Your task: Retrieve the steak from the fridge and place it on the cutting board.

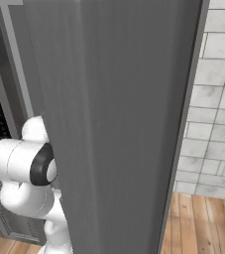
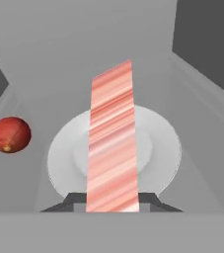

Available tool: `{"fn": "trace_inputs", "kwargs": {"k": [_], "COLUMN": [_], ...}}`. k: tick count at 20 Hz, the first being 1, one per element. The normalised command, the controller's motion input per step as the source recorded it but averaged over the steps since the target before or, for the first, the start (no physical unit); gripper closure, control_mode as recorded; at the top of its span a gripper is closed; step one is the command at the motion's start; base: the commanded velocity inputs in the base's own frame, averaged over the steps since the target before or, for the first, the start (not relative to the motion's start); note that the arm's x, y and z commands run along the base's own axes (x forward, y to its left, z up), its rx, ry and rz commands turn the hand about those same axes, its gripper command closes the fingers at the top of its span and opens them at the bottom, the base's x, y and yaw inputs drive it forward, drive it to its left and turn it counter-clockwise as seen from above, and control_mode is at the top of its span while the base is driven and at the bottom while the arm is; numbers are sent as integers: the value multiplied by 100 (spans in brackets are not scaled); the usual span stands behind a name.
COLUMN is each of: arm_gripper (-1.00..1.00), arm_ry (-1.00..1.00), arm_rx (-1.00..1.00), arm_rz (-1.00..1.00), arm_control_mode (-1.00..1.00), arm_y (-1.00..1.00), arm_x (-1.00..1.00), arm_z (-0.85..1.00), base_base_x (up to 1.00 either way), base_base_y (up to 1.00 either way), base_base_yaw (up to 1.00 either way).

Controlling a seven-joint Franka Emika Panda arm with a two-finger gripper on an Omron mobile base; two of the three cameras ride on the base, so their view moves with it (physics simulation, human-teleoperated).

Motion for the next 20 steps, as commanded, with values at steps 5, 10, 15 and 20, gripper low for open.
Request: {"fn": "trace_inputs", "kwargs": {"k": [5, 10, 15, 20], "arm_gripper": [100, 100, 100, 100], "arm_ry": [29, 19, 1, 3], "arm_rx": [0, -4, 0, 0], "arm_rz": [1, 0, 0, -1], "arm_control_mode": [-100, -100, -100, -100], "arm_y": [0, 18, 29, 15], "arm_x": [-40, -59, -82, -81], "arm_z": [86, 29, 0, 2], "base_base_x": [0, 0, 0, 0], "base_base_y": [0, 0, 0, 0], "base_base_yaw": [0, 0, 0, 0]}}
